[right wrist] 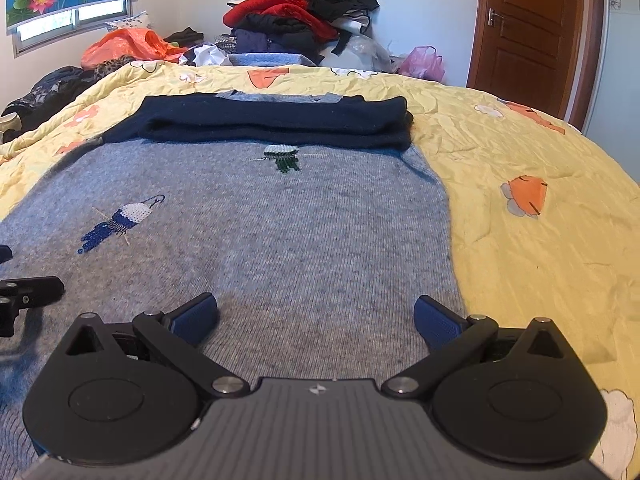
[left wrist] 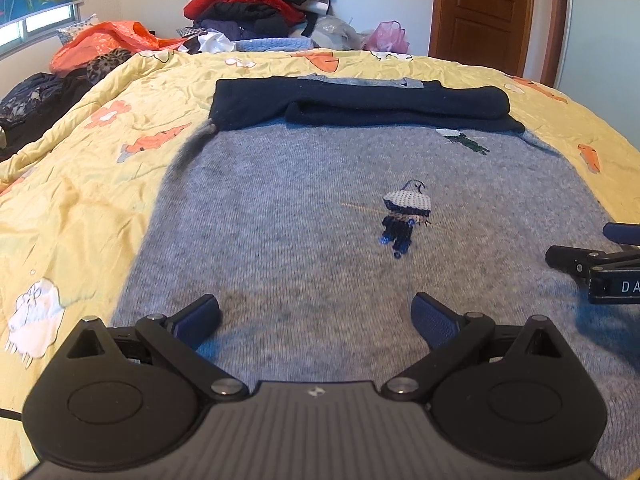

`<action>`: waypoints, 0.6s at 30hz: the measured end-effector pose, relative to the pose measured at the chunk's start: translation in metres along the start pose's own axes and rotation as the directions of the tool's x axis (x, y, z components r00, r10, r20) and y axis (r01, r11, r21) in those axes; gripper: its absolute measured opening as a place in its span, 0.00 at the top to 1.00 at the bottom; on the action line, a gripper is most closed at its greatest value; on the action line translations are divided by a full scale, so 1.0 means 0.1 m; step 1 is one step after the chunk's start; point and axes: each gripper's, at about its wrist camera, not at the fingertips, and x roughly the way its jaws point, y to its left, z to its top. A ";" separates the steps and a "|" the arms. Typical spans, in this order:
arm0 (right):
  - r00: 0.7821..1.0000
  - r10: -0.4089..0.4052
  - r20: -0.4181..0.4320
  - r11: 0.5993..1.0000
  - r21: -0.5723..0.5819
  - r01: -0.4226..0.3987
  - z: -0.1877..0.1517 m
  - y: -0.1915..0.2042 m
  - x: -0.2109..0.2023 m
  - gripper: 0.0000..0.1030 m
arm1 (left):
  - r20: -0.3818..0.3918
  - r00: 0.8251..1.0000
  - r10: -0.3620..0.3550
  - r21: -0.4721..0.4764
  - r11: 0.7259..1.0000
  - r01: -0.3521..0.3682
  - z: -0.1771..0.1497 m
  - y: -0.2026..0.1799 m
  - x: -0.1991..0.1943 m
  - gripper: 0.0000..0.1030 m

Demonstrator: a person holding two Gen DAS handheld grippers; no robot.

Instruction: Fold small clothes

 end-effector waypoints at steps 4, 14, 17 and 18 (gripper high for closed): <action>1.000 -0.003 0.000 1.000 0.002 0.003 -0.04 0.01 -0.05 0.00 | 0.001 1.000 0.005 -0.006 1.000 -0.005 -0.04 0.00 -0.05 0.00; 1.000 -0.012 -0.004 1.000 0.004 0.012 -0.15 0.04 -0.17 0.00 | -0.008 1.000 0.005 -0.011 1.000 -0.005 -0.18 0.03 -0.20 0.00; 1.000 -0.020 -0.006 1.000 0.008 0.020 -0.19 0.05 -0.23 0.00 | -0.003 1.000 0.007 -0.010 1.000 -0.007 -0.25 0.02 -0.27 0.00; 1.000 -0.022 -0.008 1.000 0.013 0.022 -0.21 0.06 -0.25 0.00 | -0.001 1.000 0.008 -0.011 1.000 -0.008 -0.27 0.01 -0.29 0.00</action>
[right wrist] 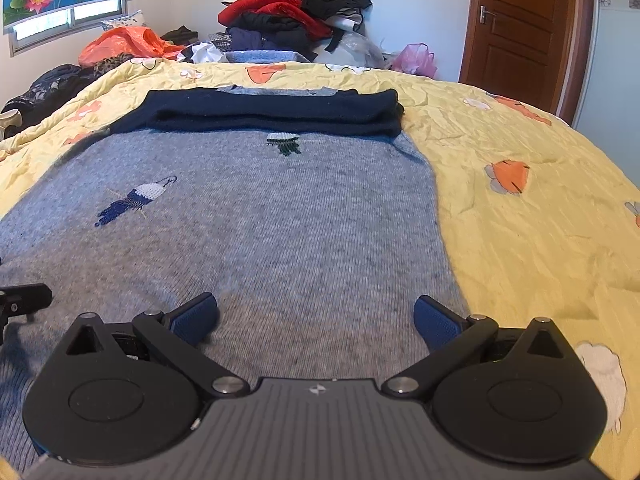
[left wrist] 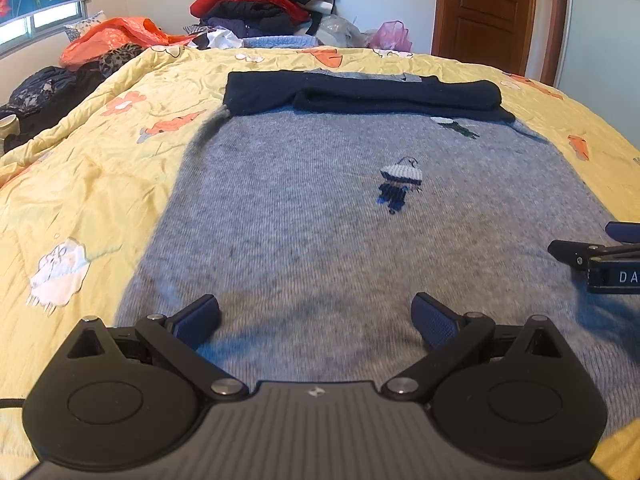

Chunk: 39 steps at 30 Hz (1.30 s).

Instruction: Fold small clothes

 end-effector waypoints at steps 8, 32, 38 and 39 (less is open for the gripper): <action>1.000 -0.005 0.012 1.000 0.001 0.005 -0.12 0.02 -0.13 0.00 | 0.009 1.000 0.010 -0.008 1.000 -0.010 -0.11 -0.03 -0.10 0.00; 0.999 0.046 -0.006 0.998 -0.045 -0.046 -0.49 0.01 -0.63 0.00 | -0.060 0.998 -0.024 0.020 0.999 0.026 -0.41 0.05 -0.51 0.00; 0.997 0.071 -0.041 0.995 -0.067 -0.074 -0.53 -0.02 -0.73 0.00 | -0.083 0.996 -0.030 0.055 0.998 0.034 -0.49 0.12 -0.67 0.00; 0.995 0.084 -0.053 0.993 -0.074 -0.088 -0.54 -0.04 -0.77 0.00 | -0.082 0.996 -0.023 0.060 0.998 0.028 -0.51 0.16 -0.71 0.00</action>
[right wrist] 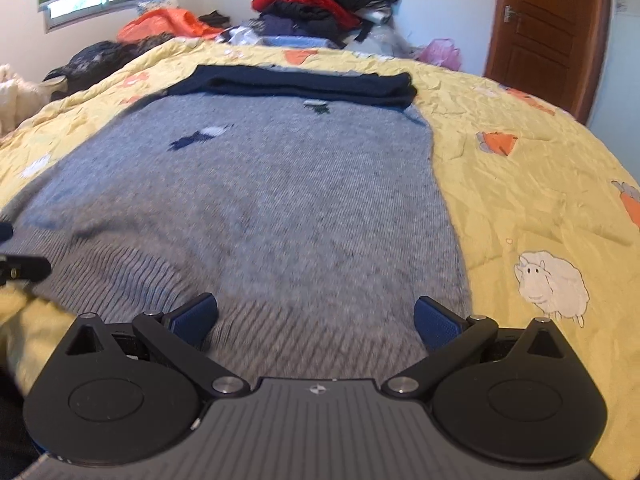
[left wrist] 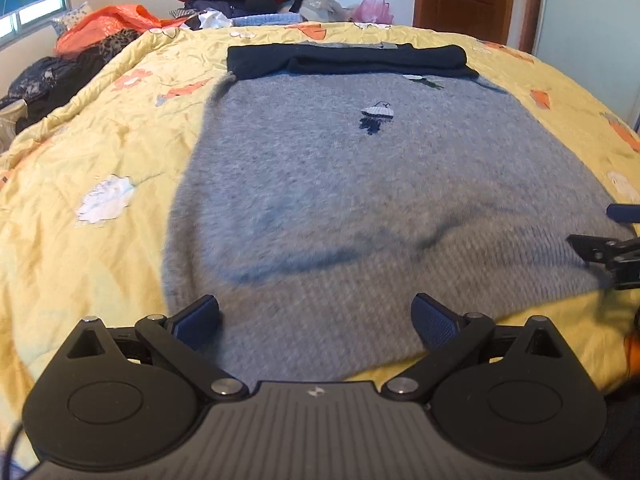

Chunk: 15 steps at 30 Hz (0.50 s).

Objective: Fold small clothes
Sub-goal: 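Grasp the sweater side edge with both grippers and fold it lengthwise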

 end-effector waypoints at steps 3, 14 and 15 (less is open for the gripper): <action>0.998 0.047 -0.028 0.998 -0.044 -0.048 -0.06 -0.07 -0.11 0.00 | -0.005 0.999 0.048 -0.023 0.999 -0.048 -0.05 0.16 -0.09 0.00; 0.967 0.248 -0.060 0.927 0.304 -0.219 -0.02 -0.83 -0.34 0.01 | 0.008 0.981 -0.195 -0.424 0.888 0.180 -0.03 0.90 -0.10 0.00; 0.965 0.258 -0.042 0.902 0.369 -0.225 -0.01 -0.95 -0.35 0.01 | 0.017 0.975 -0.222 -0.444 0.872 0.206 -0.01 0.92 -0.08 0.00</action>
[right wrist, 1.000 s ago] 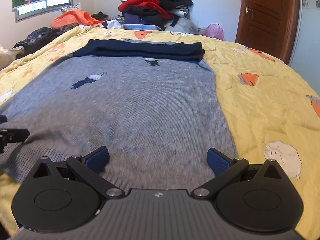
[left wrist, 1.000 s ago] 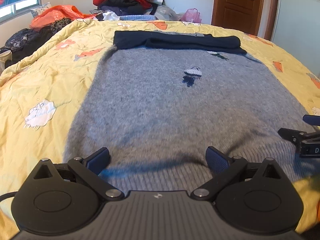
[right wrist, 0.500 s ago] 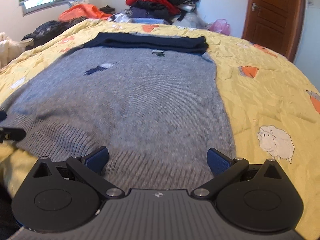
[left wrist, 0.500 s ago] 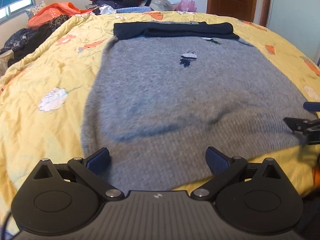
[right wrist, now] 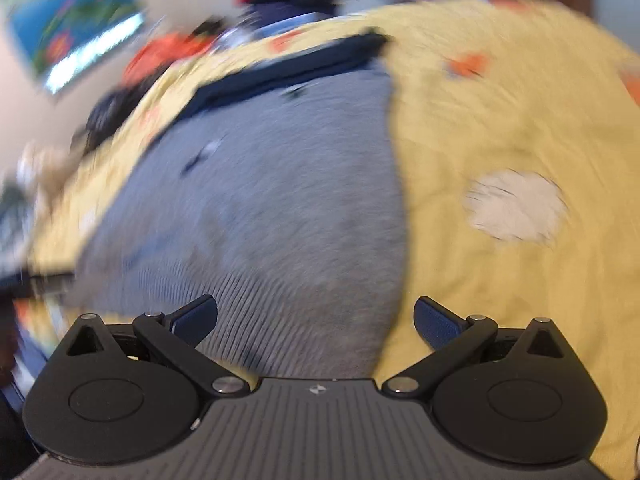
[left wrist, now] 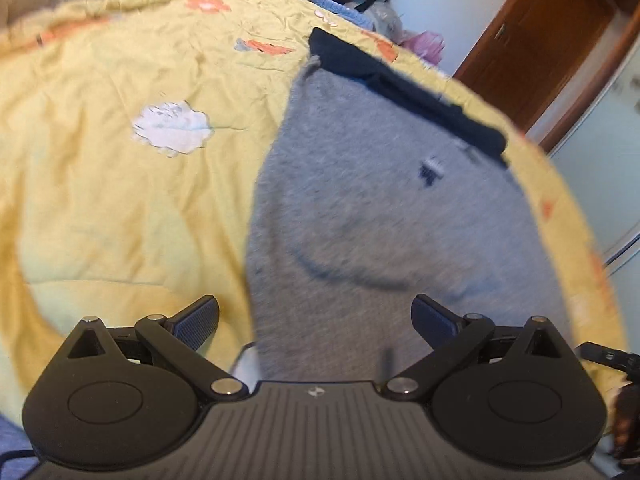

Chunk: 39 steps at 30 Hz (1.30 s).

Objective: Fold small clothes
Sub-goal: 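Grasp the sweater side edge with both grippers and fold it lengthwise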

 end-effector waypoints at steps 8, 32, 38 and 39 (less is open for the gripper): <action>0.993 0.115 0.037 0.932 0.341 -0.121 0.17 -0.58 -0.02 0.00 | 0.033 0.994 -0.108 -0.014 0.994 0.108 0.10 -0.01 0.05 0.00; 0.944 0.316 -0.100 0.899 0.350 -0.264 0.11 -0.43 0.24 0.89 | -0.088 0.990 -0.107 -0.019 0.994 0.106 0.25 0.25 0.18 0.95; 0.957 0.268 -0.115 0.899 0.388 -0.205 0.03 -0.68 0.14 0.94 | -0.092 0.994 -0.061 0.008 0.998 0.062 0.26 0.41 0.08 0.96; 0.956 0.267 -0.117 0.901 0.382 -0.205 0.02 -0.67 0.13 0.93 | -0.094 0.994 -0.060 0.013 0.998 0.061 0.26 0.40 0.08 0.96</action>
